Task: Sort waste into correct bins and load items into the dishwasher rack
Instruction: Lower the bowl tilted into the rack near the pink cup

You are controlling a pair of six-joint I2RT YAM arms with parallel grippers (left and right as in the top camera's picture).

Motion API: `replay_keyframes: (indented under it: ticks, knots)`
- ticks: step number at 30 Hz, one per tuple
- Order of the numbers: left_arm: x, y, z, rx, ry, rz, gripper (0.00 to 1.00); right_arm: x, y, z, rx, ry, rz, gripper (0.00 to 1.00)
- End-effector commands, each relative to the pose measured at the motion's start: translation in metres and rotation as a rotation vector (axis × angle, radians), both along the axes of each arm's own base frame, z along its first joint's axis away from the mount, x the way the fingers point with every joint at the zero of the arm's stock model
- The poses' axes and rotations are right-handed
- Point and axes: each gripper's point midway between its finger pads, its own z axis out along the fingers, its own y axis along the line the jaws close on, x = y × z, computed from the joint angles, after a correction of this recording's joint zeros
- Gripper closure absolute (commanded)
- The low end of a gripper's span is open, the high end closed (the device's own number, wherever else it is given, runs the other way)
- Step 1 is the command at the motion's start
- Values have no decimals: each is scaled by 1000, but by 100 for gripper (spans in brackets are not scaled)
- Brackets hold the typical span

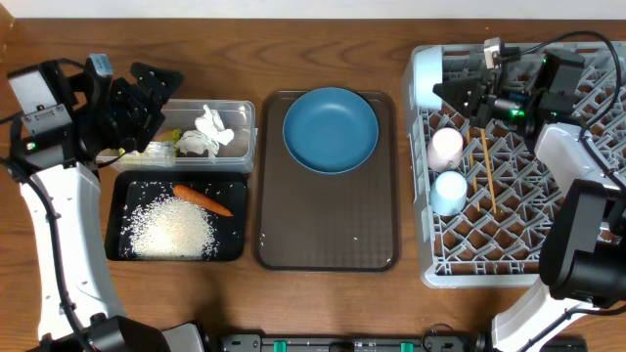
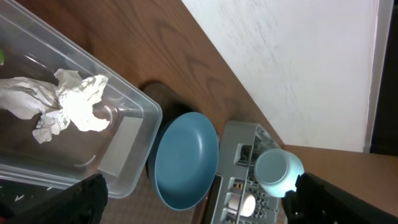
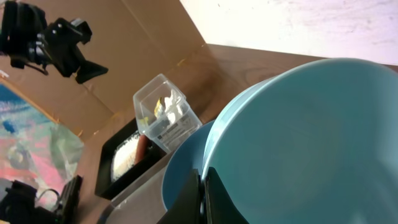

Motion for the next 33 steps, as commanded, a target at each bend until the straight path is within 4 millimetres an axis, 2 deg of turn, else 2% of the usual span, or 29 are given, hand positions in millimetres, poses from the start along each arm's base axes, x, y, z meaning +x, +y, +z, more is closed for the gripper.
replay_keyframes:
  ticks: [1, 6, 22, 28, 33]
  knots:
    - [0, 1, -1, -4, 6, 7, 2, -1, -2, -1, -27, -88, 17, 99]
    - [0, 1, -1, -4, 6, 7, 2, -4, -3, -8, -41, -102, 20, 99]
    - [0, 1, -1, -4, 6, 7, 2, 10, -11, -28, -64, -85, -23, 99]
    - [0, 1, -1, -4, 6, 7, 2, 12, -11, -25, -56, -80, -29, 99]
    - [0, 1, -1, -4, 6, 7, 2, 23, -13, -9, 2, -14, -59, 99]
